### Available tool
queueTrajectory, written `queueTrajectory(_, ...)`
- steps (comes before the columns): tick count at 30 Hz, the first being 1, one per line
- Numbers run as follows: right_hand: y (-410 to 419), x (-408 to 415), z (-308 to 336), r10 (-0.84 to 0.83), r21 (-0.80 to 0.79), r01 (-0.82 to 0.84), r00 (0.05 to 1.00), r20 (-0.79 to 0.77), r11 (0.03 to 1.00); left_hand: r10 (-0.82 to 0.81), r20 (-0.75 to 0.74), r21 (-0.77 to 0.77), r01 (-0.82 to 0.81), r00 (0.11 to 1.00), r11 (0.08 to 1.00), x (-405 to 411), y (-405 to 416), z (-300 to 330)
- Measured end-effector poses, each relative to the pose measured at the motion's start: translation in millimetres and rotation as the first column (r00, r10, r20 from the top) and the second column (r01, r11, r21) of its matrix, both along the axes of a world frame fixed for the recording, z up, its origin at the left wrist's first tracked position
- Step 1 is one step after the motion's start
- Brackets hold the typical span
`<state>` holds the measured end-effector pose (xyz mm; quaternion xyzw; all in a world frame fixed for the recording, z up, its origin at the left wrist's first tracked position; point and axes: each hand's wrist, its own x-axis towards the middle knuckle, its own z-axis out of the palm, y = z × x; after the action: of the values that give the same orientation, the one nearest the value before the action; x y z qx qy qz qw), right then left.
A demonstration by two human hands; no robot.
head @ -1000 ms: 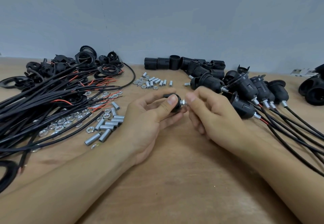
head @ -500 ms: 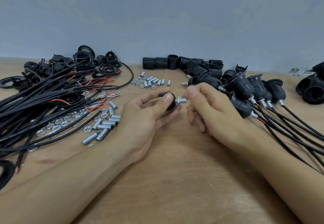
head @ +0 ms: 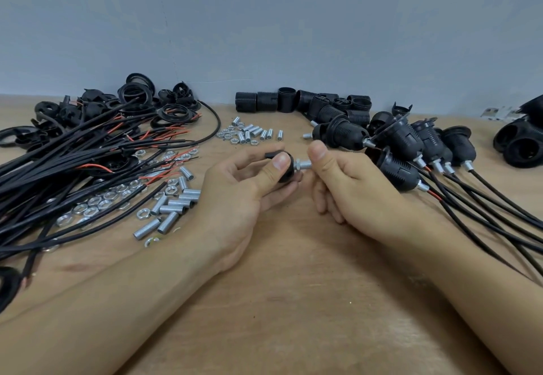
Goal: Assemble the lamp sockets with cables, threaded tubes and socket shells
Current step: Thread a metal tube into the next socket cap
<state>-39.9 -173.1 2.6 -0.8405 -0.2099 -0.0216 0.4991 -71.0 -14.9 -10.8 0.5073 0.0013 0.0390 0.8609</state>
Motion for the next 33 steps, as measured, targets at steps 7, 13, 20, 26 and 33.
queueTrajectory(7,-1.3,-0.6,2.5,0.051,0.095,-0.044,0.996,-0.077,0.995,-0.026,-0.001,0.008,0.026,1.000,1.000,-0.8,0.2,0.4)
queueTrajectory(13,-5.0,-0.1,2.9,0.062,0.077,-0.059,0.998,-0.033,0.995,-0.027,0.005,-0.006,0.027,1.000,1.000,0.1,0.5,0.2)
queueTrajectory(20,-5.5,-1.6,5.1,0.081,0.022,-0.081,0.997,-0.019,0.996,-0.036,0.002,0.001,0.036,0.999,0.999,0.2,1.9,0.6)
queueTrajectory(26,-6.2,-4.7,6.4,0.087,0.008,-0.086,0.995,-0.043,0.996,-0.035,0.001,0.001,0.035,0.999,0.999,-0.2,1.9,1.7)
queueTrajectory(33,-6.9,-1.9,6.2,0.066,0.058,-0.060,0.991,-0.114,0.997,-0.042,0.008,0.003,0.042,0.999,0.999,-0.1,1.4,1.5)
